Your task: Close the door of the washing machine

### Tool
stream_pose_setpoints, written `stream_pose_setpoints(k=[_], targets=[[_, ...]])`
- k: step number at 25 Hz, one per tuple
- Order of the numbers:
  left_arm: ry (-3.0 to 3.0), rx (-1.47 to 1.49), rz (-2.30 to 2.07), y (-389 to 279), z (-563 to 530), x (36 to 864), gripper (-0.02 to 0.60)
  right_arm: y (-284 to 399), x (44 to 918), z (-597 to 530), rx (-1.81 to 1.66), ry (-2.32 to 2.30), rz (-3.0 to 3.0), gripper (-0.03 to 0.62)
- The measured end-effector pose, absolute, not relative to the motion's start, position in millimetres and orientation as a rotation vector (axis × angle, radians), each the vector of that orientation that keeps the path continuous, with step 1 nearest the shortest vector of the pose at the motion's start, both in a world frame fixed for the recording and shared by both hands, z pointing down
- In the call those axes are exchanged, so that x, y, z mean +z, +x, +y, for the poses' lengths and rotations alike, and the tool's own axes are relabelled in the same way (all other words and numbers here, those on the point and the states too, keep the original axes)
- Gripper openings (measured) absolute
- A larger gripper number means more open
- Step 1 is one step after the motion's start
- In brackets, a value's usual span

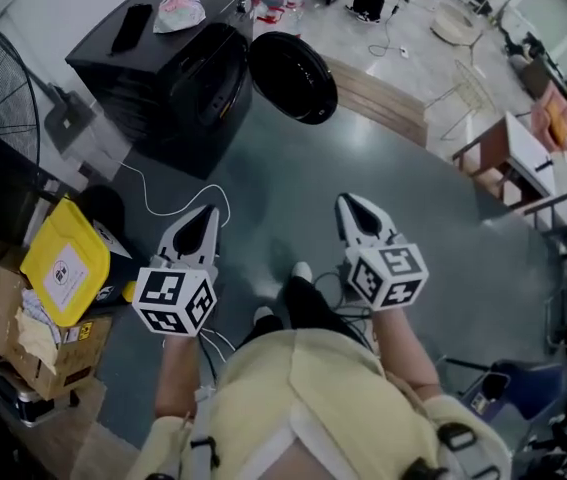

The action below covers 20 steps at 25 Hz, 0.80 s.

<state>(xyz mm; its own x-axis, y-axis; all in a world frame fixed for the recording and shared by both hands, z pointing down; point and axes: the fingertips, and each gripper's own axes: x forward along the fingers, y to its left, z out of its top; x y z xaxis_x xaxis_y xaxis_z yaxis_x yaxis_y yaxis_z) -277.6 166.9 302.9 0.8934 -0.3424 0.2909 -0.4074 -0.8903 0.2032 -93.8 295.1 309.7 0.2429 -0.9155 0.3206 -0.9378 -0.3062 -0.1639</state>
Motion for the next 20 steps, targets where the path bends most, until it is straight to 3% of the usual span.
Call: stream_pose_setpoints(k=[20], targets=[[2.705, 0.388, -0.818, -157.5, 113.6, 313.7, 0.009, 25.3, 332.7, 211.8, 0.590, 2.239, -2.028, 0.008]])
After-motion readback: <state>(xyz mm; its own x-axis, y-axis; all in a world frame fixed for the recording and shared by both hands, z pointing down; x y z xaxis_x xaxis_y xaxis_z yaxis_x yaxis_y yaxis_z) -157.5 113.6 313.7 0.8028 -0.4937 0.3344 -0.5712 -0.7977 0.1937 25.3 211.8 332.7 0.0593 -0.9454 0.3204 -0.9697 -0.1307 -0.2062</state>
